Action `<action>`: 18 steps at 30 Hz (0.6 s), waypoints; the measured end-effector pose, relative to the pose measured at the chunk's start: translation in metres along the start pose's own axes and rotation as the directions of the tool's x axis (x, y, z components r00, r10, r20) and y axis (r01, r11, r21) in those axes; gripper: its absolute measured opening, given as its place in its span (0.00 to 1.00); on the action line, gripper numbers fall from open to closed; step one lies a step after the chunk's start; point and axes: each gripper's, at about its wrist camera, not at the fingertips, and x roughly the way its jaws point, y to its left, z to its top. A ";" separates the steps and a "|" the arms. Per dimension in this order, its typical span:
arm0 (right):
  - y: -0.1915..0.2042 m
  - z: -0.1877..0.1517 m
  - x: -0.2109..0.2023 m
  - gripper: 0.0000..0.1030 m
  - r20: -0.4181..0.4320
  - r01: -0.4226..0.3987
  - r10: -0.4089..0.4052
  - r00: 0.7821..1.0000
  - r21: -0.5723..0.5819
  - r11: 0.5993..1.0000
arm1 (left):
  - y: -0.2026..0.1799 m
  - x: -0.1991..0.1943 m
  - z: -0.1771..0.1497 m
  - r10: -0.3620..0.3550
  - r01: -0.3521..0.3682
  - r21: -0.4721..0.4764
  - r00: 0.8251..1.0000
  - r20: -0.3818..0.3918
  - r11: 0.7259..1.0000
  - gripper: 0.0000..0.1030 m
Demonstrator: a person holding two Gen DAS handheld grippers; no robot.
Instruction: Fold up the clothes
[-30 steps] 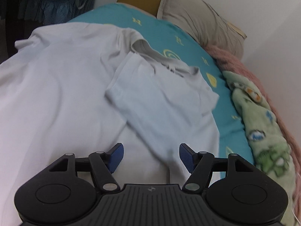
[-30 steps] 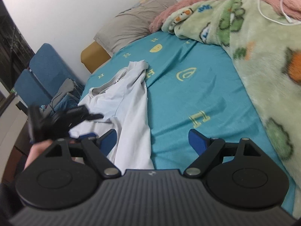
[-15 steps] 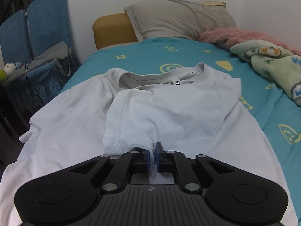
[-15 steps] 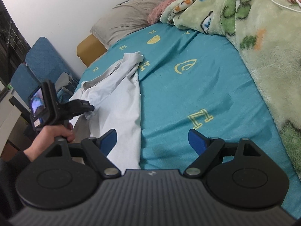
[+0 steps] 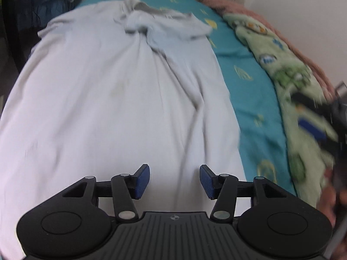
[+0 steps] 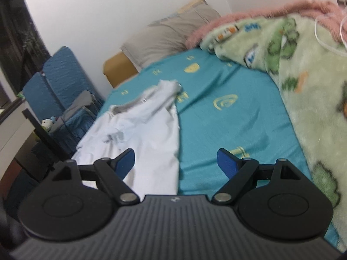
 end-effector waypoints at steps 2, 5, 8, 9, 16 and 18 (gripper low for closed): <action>0.004 0.000 -0.012 0.82 0.015 -0.001 0.001 1.000 -0.012 1.000 | -0.007 -0.011 -0.024 0.002 -0.001 0.044 1.000 -0.013 0.999 0.52; 0.005 -0.001 -0.028 0.82 0.021 -0.005 0.005 1.000 0.001 1.000 | -0.019 -0.022 -0.048 0.013 -0.013 0.114 1.000 -0.003 0.993 0.51; 0.007 -0.006 -0.040 0.82 0.022 0.004 -0.004 1.000 -0.016 1.000 | -0.031 -0.025 -0.061 0.049 -0.048 0.189 0.999 0.000 0.981 0.43; 0.008 -0.008 -0.042 0.82 0.016 0.005 -0.004 1.000 -0.021 1.000 | -0.031 -0.026 -0.064 0.055 -0.054 0.197 0.998 0.000 0.979 0.39; 0.014 -0.015 -0.043 0.82 -0.011 0.006 -0.006 1.000 -0.041 0.999 | -0.024 -0.011 -0.069 0.113 -0.100 0.227 0.993 -0.045 0.969 0.14; 0.014 -0.016 -0.043 0.82 -0.018 0.004 -0.005 1.000 -0.042 0.999 | -0.023 -0.019 -0.067 0.083 -0.075 0.212 0.996 -0.027 0.974 0.04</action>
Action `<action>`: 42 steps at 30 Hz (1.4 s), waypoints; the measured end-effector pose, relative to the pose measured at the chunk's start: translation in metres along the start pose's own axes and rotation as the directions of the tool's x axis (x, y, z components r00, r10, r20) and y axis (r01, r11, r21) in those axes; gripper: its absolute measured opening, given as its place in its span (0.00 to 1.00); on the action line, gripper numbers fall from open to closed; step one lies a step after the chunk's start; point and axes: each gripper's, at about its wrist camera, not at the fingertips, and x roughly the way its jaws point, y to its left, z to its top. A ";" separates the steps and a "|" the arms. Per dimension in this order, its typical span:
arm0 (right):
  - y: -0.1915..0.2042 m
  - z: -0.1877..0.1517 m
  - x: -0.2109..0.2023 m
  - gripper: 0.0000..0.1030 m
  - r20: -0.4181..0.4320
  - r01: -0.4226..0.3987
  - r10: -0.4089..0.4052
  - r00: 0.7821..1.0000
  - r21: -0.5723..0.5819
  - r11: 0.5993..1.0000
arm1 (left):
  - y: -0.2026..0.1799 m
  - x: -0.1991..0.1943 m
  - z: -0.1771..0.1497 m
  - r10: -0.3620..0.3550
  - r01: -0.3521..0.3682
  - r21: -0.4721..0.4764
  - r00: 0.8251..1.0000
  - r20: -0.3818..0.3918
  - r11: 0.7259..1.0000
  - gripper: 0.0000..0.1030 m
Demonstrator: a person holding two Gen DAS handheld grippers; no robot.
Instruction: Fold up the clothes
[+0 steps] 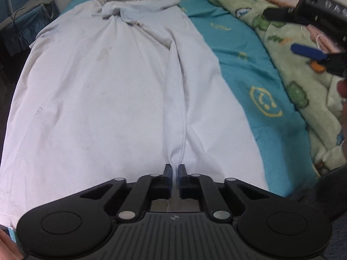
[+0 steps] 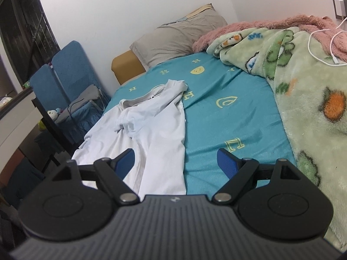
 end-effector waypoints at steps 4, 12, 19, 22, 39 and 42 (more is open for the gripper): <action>0.001 -0.002 -0.002 0.82 0.001 0.000 0.000 1.000 -0.011 1.000 | 0.023 -0.026 0.001 -0.096 0.102 -0.196 0.995 0.042 0.975 0.03; 0.008 -0.003 0.002 0.82 -0.005 -0.008 0.007 1.000 -0.035 0.999 | 0.048 -0.014 -0.009 0.016 -0.048 -0.328 0.995 -0.098 0.943 0.04; 0.013 -0.003 -0.012 0.82 0.026 -0.027 0.029 0.999 -0.054 0.998 | 0.040 -0.039 0.012 0.103 -0.092 -0.248 0.994 0.033 0.964 0.52; 0.016 -0.003 -0.018 0.82 0.052 -0.032 0.035 0.998 -0.074 0.997 | 0.040 -0.057 0.037 0.173 -0.142 -0.233 0.978 0.120 0.962 0.65; 0.098 0.018 0.050 0.81 -0.117 -0.149 0.114 0.987 -0.359 0.921 | 0.085 -0.103 0.043 0.245 -0.185 -0.199 0.908 0.339 0.962 0.97; 0.142 0.030 0.098 0.81 -0.180 -0.211 0.147 0.973 -0.414 0.886 | 0.112 -0.107 0.043 0.266 -0.190 -0.242 0.903 0.338 0.952 0.97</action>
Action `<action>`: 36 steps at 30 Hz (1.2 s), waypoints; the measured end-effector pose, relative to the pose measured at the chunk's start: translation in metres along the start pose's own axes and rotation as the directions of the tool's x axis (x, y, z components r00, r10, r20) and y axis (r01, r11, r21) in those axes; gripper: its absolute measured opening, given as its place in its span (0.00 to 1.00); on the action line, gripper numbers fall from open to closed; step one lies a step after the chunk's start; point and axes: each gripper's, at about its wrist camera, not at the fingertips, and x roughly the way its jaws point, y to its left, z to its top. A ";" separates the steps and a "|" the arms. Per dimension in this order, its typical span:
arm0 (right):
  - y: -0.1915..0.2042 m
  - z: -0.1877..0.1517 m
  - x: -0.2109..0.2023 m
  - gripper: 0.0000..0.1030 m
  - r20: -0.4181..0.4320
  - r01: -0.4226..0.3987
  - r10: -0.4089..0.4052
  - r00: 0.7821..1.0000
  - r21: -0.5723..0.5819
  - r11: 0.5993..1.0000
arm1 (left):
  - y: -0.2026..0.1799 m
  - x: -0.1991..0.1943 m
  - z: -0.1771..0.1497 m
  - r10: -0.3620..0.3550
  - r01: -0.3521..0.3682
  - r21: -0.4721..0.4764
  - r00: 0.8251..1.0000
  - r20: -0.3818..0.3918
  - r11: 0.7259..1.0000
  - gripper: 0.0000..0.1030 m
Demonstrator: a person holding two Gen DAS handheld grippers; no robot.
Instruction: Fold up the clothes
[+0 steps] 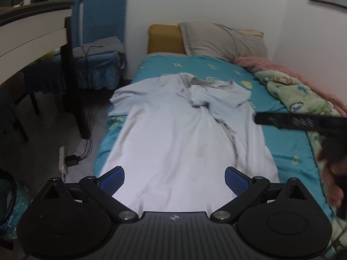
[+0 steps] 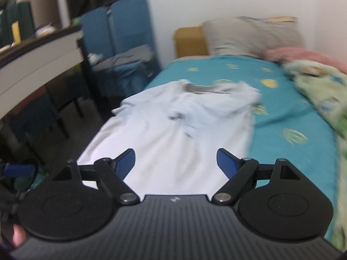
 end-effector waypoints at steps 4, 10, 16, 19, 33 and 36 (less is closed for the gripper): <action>0.054 0.038 0.080 0.80 -0.067 -0.070 0.062 0.996 -0.136 0.988 | 0.039 0.011 0.003 0.036 -0.038 -0.100 0.999 -0.019 0.994 0.97; 0.155 0.066 0.208 0.74 -0.168 -0.185 0.141 0.976 -0.284 0.941 | 0.076 0.041 0.005 0.078 -0.090 -0.192 0.995 -0.066 0.977 0.97; 0.210 0.065 0.313 0.63 -0.247 -0.212 0.119 0.962 -0.394 0.894 | 0.094 0.072 0.000 0.109 -0.138 -0.233 0.985 -0.130 0.963 0.97; 0.224 0.056 0.344 0.63 -0.269 -0.197 0.075 0.960 -0.464 0.864 | 0.094 0.084 0.000 0.106 -0.138 -0.231 0.984 -0.145 0.963 0.97; 0.180 0.086 0.295 0.05 0.010 -0.049 0.056 0.998 -0.351 0.935 | 0.084 0.086 0.000 0.118 -0.139 -0.247 0.988 -0.095 0.959 0.97; 0.141 0.103 0.255 0.05 0.123 0.023 0.005 0.992 -0.228 0.973 | 0.080 0.077 0.003 0.105 -0.113 -0.245 0.993 -0.045 0.963 0.97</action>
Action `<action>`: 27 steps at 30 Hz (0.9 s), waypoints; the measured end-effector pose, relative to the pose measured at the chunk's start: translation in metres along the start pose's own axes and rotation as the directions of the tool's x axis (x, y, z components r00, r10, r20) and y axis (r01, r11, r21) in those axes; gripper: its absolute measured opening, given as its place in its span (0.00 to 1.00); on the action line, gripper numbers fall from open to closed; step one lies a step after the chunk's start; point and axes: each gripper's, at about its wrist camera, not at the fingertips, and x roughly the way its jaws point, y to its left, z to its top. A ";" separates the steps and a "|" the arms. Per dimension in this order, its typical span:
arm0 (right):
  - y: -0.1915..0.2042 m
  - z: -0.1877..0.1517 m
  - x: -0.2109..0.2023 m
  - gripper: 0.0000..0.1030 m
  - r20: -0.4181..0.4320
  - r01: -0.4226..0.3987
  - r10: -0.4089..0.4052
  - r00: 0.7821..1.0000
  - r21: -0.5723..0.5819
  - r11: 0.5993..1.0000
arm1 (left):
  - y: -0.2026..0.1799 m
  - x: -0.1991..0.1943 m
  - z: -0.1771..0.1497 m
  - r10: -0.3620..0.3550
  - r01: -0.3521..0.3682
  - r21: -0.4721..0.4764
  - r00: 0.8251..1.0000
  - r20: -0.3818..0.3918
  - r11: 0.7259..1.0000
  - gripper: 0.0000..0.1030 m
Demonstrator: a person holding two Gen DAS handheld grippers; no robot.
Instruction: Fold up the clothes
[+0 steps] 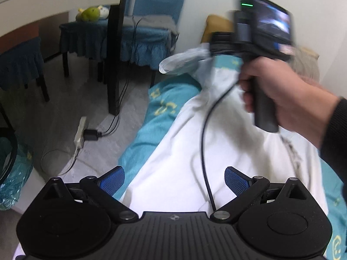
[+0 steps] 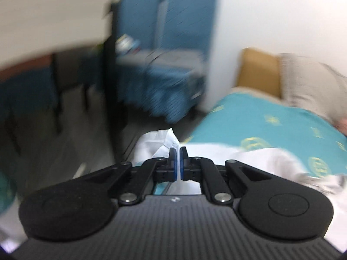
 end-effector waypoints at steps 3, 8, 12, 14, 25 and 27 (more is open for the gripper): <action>-0.051 -0.001 -0.038 0.05 0.064 0.099 -0.108 0.992 0.140 0.985 | -0.008 -0.009 0.000 -0.030 0.029 0.026 0.999 0.039 0.999 0.97; -0.140 -0.045 -0.084 0.05 0.013 0.262 -0.285 0.958 0.355 0.897 | -0.026 -0.006 -0.003 -0.051 0.048 0.076 0.998 0.048 0.996 0.97; -0.192 -0.102 -0.106 0.07 -0.113 0.338 -0.322 0.940 0.431 0.836 | -0.035 0.001 -0.003 -0.050 0.047 0.094 0.998 0.034 0.994 0.97; -0.203 -0.124 -0.113 0.10 -0.158 0.333 -0.294 0.943 0.402 0.853 | -0.039 0.004 -0.004 -0.048 0.046 0.100 0.999 0.023 0.994 0.97; -0.153 -0.102 -0.100 0.76 -0.019 0.145 -0.144 0.989 0.069 0.987 | -0.050 0.013 -0.009 -0.038 0.040 0.143 0.999 -0.010 0.989 0.97; -0.131 -0.094 -0.084 0.75 -0.037 0.082 -0.083 0.996 -0.026 0.996 | -0.052 0.017 -0.011 -0.035 0.037 0.150 0.999 -0.018 0.988 0.97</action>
